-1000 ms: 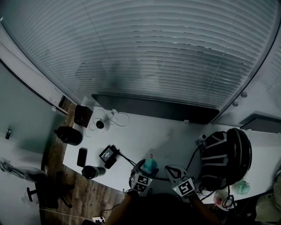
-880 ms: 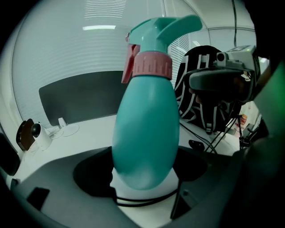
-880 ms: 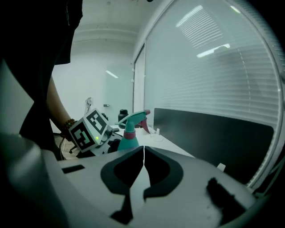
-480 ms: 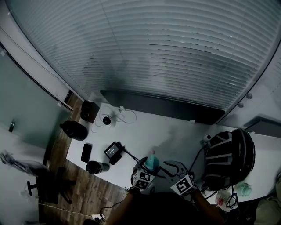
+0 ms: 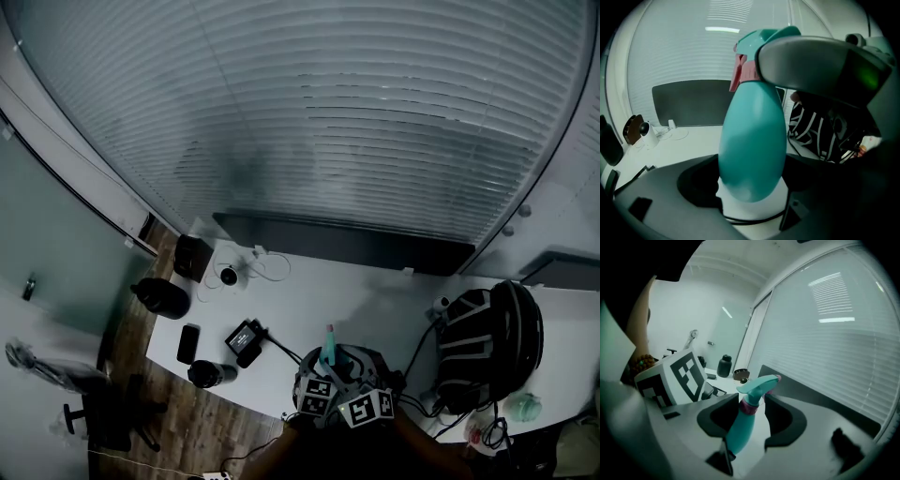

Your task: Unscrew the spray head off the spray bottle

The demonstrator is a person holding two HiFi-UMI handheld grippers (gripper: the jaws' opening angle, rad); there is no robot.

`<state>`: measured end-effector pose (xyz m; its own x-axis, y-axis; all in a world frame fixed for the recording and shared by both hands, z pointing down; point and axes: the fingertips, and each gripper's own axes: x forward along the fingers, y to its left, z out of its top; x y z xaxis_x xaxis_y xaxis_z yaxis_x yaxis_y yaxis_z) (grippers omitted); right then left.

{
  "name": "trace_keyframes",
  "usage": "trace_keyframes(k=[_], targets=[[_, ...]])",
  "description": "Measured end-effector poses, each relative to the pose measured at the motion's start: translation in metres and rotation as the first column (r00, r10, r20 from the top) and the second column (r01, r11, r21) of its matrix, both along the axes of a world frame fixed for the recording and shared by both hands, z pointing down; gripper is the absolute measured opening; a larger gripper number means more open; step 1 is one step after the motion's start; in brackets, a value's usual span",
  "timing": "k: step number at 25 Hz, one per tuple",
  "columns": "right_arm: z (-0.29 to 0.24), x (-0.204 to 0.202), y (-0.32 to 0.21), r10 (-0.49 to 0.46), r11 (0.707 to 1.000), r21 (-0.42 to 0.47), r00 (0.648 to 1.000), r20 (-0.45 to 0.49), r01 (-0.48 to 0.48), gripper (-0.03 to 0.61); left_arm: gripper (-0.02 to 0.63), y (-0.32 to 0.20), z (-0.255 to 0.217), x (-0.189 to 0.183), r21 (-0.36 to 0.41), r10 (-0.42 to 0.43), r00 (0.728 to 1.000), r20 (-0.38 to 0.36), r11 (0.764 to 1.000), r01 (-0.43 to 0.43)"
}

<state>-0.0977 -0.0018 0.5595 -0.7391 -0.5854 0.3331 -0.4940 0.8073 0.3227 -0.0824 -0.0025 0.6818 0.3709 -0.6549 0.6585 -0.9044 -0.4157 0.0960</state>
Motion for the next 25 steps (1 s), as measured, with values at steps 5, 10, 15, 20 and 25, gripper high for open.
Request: trace_keyframes(k=[5, 10, 15, 20, 25], targets=[[-0.002, -0.006, -0.002, -0.027, 0.993, -0.11, 0.998, 0.054, 0.033, 0.169, 0.4, -0.005, -0.003, -0.006, 0.032, -0.018, 0.998, 0.058, 0.999, 0.016], [-0.001, -0.005, 0.005, -0.038, 0.987, -0.153, 0.996, 0.08, 0.05, 0.139, 0.396, -0.003, -0.004, -0.005, 0.061, 0.006, 0.997, 0.078, 0.998, -0.011], [-0.009, 0.005, 0.013, -0.152, 0.954, -0.239, 0.98, 0.125, 0.179, 0.129, 0.385, 0.005, -0.017, 0.006, 0.103, 0.142, 0.987, 0.074, 0.983, -0.149], [-0.045, 0.014, 0.039, -0.382, 0.88, -0.248, 0.914, 0.134, 0.404, 0.127, 0.385, 0.029, -0.053, 0.029, 0.123, 0.396, 0.918, 0.009, 0.911, -0.394], [-0.073, 0.028, 0.089, -0.701, 0.663, -0.249, 0.702, 0.125, 0.706, 0.127, 0.385, 0.088, -0.082, 0.052, 0.094, 0.78, 0.62, -0.081, 0.625, -0.775]])
